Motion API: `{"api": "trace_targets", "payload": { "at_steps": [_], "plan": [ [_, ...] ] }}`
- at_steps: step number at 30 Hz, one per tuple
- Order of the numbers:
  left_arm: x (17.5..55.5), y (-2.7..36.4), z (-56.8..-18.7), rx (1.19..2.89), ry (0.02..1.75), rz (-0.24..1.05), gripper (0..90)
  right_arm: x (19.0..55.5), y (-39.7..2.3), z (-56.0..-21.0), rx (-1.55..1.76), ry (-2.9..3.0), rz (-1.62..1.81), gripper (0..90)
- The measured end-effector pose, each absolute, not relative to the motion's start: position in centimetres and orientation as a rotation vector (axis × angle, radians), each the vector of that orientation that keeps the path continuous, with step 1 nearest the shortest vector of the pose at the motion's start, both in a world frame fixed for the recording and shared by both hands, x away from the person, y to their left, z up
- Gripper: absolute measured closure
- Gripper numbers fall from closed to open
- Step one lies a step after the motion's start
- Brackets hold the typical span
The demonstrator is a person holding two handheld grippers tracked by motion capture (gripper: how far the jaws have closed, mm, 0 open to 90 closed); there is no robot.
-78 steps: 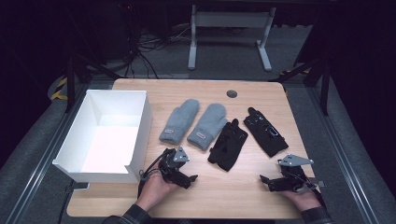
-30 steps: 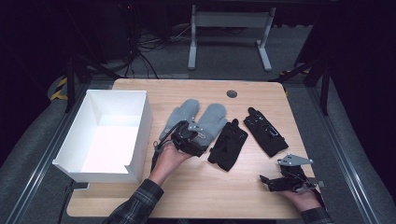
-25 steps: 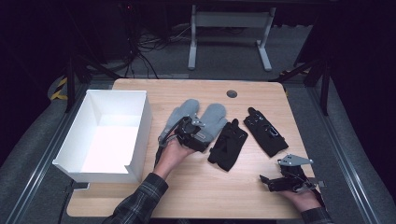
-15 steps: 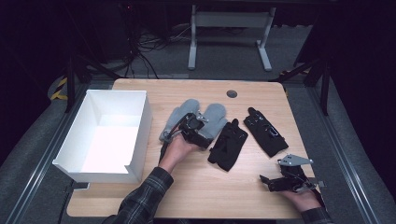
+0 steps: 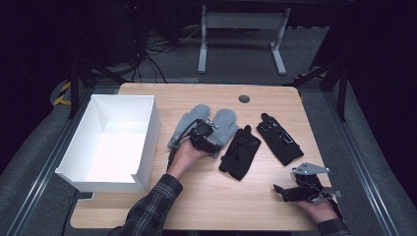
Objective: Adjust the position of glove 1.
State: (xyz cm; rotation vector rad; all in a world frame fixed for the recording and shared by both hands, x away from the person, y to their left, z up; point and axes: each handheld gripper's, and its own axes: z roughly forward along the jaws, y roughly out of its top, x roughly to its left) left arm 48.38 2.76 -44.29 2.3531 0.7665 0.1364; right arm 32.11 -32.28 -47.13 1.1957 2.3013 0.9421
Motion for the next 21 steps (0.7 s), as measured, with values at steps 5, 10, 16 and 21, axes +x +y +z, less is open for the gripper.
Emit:
{"api": "trace_targets", "payload": {
  "at_steps": [5, 10, 16, 21],
  "plan": [
    [48.1, 3.2, -43.7, 2.339, 0.748, 0.113, 60.7, 32.1, -32.3, -47.1, 1.196, 2.301, 0.942, 0.3],
    [47.7, 3.8, -43.1, 2.328, 0.723, 0.090, 65.4, 32.1, -32.3, -47.1, 1.196, 2.301, 0.942, 0.3],
    [46.5, 4.5, -41.5, 2.310, 0.656, 0.075, 68.1, 32.1, -32.3, -47.1, 1.196, 2.301, 0.942, 0.3],
    [45.4, 4.9, -40.5, 2.298, 0.601, 0.070, 68.3, 32.1, -32.3, -47.1, 1.195, 2.301, 0.942, 0.3]
  ]
}}
